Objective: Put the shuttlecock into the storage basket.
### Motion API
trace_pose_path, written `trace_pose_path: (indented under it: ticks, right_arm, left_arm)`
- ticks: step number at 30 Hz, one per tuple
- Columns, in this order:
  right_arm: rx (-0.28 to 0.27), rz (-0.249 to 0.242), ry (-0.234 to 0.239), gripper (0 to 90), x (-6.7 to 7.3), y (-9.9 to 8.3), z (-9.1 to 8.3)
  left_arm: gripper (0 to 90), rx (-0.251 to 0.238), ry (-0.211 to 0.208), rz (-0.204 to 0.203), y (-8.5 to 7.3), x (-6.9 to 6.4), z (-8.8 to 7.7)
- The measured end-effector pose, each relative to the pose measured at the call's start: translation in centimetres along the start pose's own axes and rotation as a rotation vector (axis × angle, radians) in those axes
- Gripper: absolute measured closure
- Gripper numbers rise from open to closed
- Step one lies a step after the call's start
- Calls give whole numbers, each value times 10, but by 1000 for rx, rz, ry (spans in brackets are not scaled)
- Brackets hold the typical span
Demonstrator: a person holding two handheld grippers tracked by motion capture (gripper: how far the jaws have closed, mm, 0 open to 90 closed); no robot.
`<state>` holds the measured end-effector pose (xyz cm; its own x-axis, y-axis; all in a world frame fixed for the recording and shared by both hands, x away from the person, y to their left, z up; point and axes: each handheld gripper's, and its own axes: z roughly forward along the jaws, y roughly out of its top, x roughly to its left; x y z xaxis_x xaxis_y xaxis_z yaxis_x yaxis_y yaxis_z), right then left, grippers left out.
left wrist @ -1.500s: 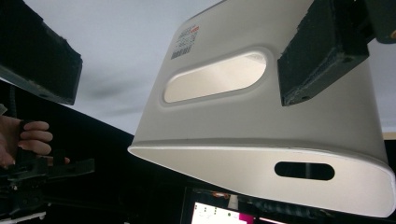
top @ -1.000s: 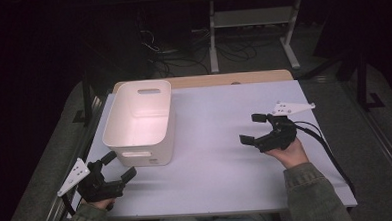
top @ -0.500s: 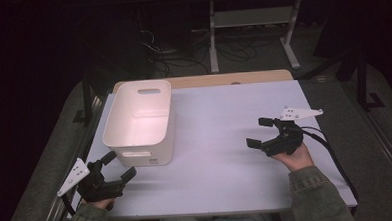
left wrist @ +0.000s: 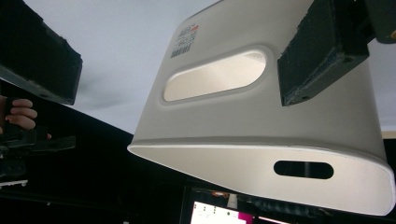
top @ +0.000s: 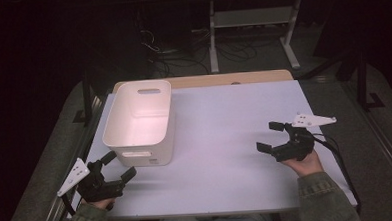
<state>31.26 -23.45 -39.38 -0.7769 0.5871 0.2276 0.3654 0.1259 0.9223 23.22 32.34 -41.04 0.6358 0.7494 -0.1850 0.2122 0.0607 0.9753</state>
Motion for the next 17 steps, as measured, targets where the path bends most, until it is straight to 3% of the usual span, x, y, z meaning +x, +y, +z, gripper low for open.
trace_pose_path:
  ticks: [17]
  right_arm:
    - [-6,-10,-31,0,0,-17,-11]
  left_arm:
    - [0,-5,-4,-4,0,0,1]
